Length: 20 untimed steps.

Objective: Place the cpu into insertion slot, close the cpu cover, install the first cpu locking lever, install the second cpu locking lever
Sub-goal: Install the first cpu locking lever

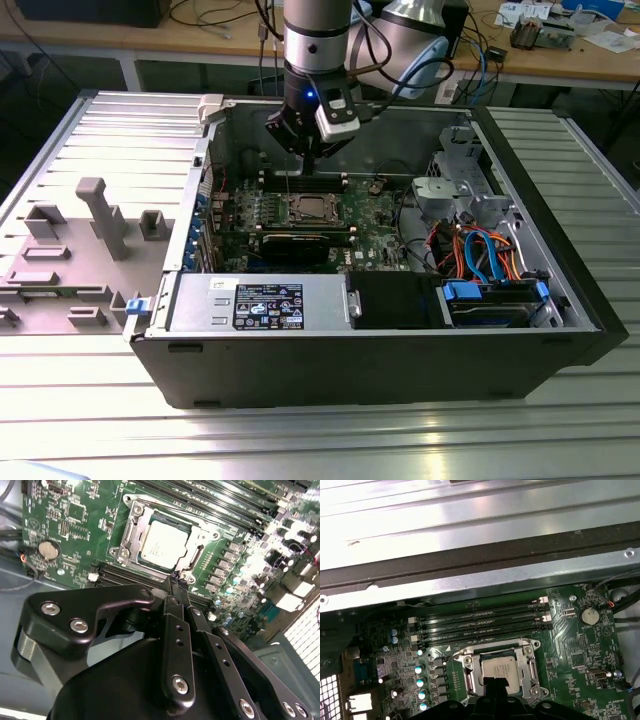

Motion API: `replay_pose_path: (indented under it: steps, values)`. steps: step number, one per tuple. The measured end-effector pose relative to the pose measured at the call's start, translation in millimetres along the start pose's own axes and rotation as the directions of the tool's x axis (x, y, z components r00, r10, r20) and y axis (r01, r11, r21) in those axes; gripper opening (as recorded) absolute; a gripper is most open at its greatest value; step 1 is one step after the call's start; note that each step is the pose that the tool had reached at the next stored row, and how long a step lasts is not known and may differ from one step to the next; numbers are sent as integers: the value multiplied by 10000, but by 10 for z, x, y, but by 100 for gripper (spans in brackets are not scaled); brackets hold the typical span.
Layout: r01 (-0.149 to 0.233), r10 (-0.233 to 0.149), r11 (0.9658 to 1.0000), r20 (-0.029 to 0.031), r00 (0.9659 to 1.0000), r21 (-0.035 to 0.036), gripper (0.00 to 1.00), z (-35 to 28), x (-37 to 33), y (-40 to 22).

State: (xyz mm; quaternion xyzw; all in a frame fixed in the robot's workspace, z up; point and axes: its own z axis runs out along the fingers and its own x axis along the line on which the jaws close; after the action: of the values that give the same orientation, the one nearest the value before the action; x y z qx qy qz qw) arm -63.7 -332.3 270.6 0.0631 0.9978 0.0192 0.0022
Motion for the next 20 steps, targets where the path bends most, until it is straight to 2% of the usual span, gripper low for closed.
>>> replay_pose_path:
  steps: [14, 17, 20]
  values:
    - [263, -263, 9997, -10, 9997, -1, 11, 0, 0, 0]
    - [494, -494, 9988, -20, 9988, -3, 11, 0, 0, 1]
    - [1185, -1185, 9930, -46, 9929, -5, 11, 0, 0, 1]
